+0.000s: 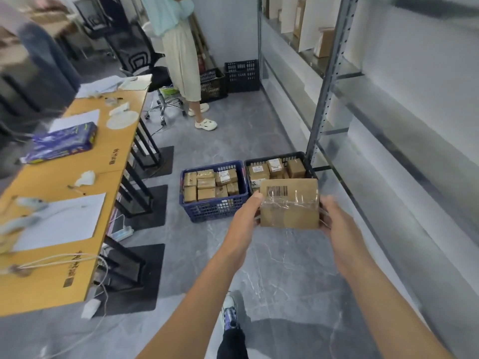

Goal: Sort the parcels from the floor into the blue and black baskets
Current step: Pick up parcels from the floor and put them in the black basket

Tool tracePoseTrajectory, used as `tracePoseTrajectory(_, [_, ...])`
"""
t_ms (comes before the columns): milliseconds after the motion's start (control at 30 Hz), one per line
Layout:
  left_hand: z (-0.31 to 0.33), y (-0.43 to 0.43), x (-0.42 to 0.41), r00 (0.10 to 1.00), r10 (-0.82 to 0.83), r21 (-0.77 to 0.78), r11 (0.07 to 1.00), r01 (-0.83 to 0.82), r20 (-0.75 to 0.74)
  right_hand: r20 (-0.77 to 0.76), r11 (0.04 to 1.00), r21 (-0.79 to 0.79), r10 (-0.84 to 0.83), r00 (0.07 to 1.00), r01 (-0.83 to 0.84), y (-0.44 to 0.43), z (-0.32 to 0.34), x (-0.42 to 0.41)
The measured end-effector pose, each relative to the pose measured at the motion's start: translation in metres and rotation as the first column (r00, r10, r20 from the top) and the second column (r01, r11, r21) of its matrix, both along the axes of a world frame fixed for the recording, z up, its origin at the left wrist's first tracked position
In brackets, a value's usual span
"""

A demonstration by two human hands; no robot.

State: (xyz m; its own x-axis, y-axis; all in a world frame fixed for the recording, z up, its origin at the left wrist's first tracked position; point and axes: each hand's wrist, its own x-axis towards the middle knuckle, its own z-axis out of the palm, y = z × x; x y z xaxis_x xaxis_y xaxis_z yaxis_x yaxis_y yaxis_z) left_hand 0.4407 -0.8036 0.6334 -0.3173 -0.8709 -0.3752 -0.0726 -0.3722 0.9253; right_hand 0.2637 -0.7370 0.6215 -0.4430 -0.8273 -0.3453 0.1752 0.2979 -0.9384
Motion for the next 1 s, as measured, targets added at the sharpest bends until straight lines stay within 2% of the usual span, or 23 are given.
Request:
tracePoseTrajectory(233, [-0.035, -0.095, 0.017, 0.999, 0.028, 0.067, 0.997, -0.026, -0.018, -0.021, 0.997, 0.053, 0.051, 0.998, -0.05, -0.103, -0.03, 0.013])
tracePoseTrajectory(600, [-0.091, -0.302, 0.075, 0.998, 0.036, 0.17, 0.984, -0.045, 0.052, -0.008, 0.981, 0.193, -0.004, 1.0, 0.006, -0.304, -0.079, 0.067])
tracePoseTrajectory(1000, [-0.159, -0.426, 0.072, 0.985, 0.056, 0.291, 0.951, -0.102, 0.164, 0.077, 0.938, 0.337, 0.057, 0.995, -0.08, -0.45, -0.168, 0.058])
